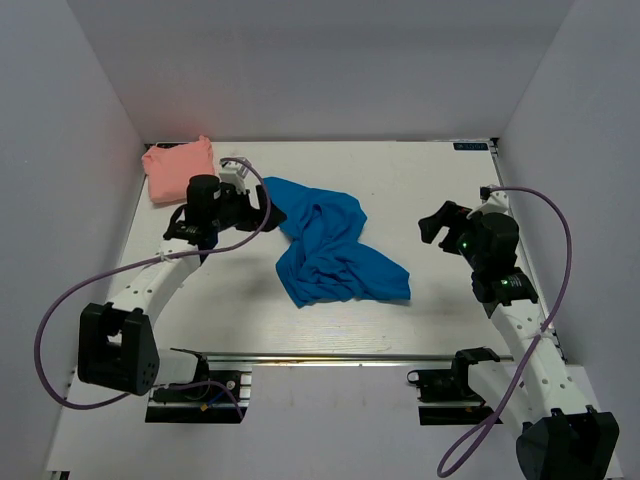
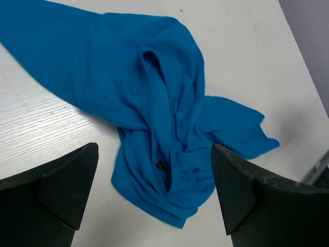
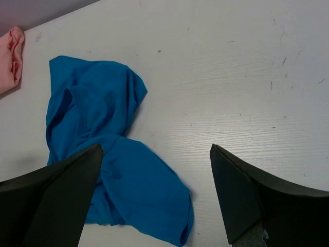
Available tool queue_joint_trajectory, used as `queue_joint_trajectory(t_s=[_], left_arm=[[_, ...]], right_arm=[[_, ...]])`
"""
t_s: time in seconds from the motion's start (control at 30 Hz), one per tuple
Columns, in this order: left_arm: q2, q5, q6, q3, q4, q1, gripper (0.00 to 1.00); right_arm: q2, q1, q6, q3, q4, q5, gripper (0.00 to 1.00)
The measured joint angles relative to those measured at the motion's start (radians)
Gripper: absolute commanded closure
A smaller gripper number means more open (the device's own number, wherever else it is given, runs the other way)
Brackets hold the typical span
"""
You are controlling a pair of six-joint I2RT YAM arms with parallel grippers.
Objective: Fold and stack the t-shirts
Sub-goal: Flatten out the tshirt
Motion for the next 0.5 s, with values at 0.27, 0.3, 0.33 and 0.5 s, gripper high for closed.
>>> queue_joint_trajectory(t_s=[0.27, 0.3, 0.33, 0.5], left_arm=[[0.132, 0.075, 0.029, 0.072, -0.019, -0.015, 0.00], [0.159, 0.072, 0.034, 0.094, -0.026, -0.021, 0.00], [0.186, 0.069, 0.038, 0.118, -0.031, -0.028, 0.00], [0.324, 0.027, 0.052, 0.237, -0.063, -0.096, 0.00]], right_arm=[[-0.015, 0.000, -0.007, -0.014, 0.010, -0.038, 0.10], [-0.016, 0.000, -0.007, -0.018, 0.011, -0.033, 0.10], [-0.015, 0.000, -0.008, -0.022, 0.010, -0.027, 0.10], [0.015, -0.001, -0.006, -0.028, -0.009, 0.035, 0.10]])
